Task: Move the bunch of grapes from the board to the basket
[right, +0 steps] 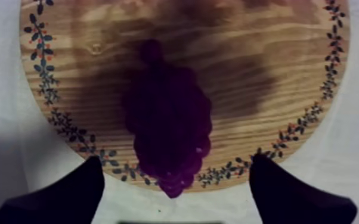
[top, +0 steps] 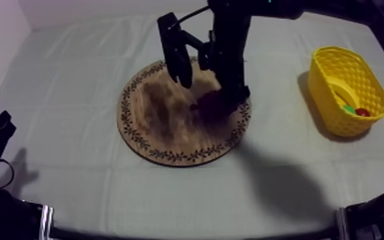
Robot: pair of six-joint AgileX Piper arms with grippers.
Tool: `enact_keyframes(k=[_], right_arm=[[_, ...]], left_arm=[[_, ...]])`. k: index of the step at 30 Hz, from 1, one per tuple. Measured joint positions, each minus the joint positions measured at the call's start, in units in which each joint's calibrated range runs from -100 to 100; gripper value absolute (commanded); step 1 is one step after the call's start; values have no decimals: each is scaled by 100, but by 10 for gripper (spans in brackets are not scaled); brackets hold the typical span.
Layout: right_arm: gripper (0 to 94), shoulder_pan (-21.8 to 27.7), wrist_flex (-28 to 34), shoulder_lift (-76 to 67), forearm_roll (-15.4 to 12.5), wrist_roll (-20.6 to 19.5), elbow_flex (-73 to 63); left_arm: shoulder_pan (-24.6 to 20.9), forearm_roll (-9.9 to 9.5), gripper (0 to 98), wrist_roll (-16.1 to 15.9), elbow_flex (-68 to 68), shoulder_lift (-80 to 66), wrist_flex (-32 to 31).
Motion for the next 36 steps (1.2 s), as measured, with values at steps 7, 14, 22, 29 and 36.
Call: enact_keyframes(k=[7,14,22,29,36], right_arm=[[723,-7,-232,285,40,-62,13],[714,-12,-273,527,68,-119,-110],[699,13,-341,684,93,-162,-118],[546,20,-457,749,114,-216,-65],[360,8,-515,777,121,-277,24]], left_arm=[[0,0,0,0,0,0,0],[0,0,0,0,0,0,0],[0,0,0,0,0,0,0],[0,0,0,0,0,0,0],[0,0,0,0,0,0,0]])
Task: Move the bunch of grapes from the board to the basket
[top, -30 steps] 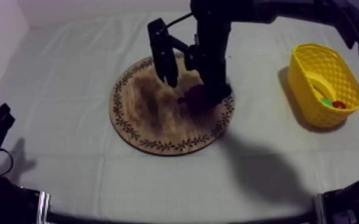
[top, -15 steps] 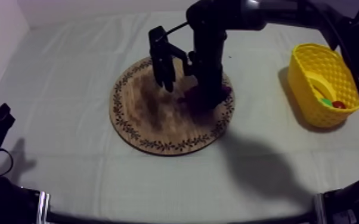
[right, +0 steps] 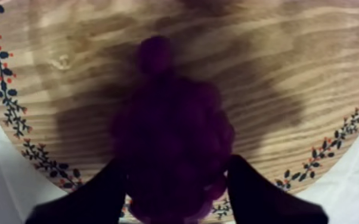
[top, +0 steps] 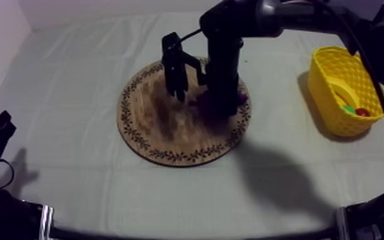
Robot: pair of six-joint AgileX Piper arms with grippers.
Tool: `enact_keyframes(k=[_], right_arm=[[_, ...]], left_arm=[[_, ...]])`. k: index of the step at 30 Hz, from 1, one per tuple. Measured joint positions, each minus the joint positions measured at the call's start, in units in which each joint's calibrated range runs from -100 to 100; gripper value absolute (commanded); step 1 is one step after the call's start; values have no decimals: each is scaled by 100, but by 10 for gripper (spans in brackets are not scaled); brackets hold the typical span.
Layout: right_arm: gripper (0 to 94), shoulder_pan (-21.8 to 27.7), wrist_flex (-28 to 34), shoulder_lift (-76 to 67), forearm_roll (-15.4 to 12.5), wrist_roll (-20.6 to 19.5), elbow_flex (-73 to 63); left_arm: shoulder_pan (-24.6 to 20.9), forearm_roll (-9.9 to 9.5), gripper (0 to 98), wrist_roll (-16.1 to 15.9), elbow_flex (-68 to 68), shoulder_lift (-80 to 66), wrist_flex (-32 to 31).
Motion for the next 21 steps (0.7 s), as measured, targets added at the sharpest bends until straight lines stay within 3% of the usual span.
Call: enact_keyframes(k=[10,21], right_arm=[[321,11,-55,-250,21,-67,-3],[329,101,451,-1218,1,164,-619]], left_arm=[[0,0,0,0,0,0,0],[0,0,0,0,0,0,0]])
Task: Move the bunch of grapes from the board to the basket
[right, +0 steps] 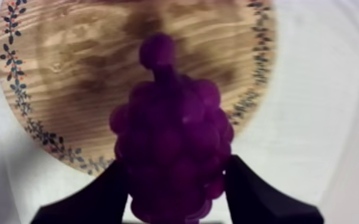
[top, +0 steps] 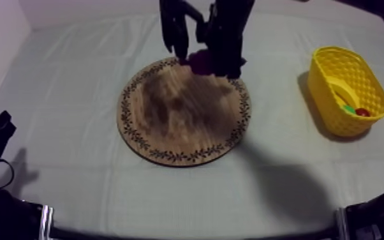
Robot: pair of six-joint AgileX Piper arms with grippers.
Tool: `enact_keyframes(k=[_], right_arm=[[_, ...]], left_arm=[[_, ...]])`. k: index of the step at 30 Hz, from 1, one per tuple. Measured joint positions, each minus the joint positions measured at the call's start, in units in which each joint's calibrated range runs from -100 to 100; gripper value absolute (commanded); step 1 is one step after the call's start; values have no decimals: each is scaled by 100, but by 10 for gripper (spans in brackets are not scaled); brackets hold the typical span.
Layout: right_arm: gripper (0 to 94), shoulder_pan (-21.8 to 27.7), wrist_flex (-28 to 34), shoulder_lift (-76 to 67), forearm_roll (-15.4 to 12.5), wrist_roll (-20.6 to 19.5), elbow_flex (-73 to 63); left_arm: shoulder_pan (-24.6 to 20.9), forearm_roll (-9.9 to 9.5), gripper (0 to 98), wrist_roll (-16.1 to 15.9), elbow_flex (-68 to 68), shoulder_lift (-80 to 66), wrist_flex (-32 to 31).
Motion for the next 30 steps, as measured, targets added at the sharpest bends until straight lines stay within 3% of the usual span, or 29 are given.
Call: enact_keyframes(k=[12,21,30], right_arm=[[329,110,544,-1019,6,101,-506],[334,318,646,-1686,64,-326,307],[354,958,963,-2436,210,-849,1103]], left_arm=[[0,0,0,0,0,0,0],[0,0,0,0,0,0,0],[0,0,0,0,0,0,0]])
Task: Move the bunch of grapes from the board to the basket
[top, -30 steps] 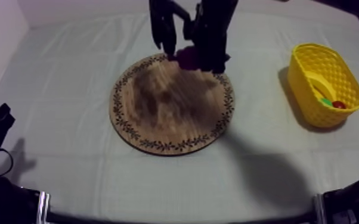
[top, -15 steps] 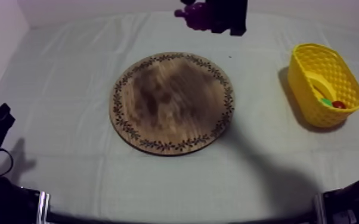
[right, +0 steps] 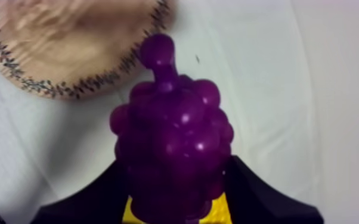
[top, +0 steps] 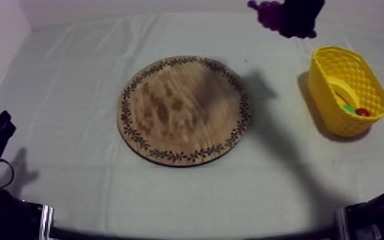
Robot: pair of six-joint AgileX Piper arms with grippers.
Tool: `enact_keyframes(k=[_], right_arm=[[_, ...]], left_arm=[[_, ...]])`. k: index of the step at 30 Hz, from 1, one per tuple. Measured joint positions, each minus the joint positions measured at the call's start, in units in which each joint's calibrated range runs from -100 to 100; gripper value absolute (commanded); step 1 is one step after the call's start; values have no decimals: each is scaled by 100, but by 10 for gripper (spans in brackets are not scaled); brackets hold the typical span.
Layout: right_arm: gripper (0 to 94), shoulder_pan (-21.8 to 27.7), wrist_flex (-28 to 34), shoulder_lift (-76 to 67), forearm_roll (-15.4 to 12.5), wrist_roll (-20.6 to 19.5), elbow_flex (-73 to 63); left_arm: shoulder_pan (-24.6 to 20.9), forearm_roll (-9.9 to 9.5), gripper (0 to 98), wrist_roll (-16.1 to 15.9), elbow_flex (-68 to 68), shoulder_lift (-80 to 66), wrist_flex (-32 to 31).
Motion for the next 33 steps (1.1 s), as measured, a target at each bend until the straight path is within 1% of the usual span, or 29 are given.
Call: enact_keyframes(k=[12,19,23,27,29,33], right_arm=[[376,1110,178,-492,136,-380,705],[393,1623,317,-623,178,-592,1050],[396,1859,356,-637,183,-690,1173],[399,2044,377,-612,176,-693,1327],[401,2061,376,-535,109,-690,1441],[403,2042,183,-322,-33,-726,1726]], left_arm=[[0,0,0,0,0,0,0],[0,0,0,0,0,0,0],[0,0,0,0,0,0,0],[0,0,0,0,0,0,0],[0,0,0,0,0,0,0],[0,0,0,0,0,0,0]])
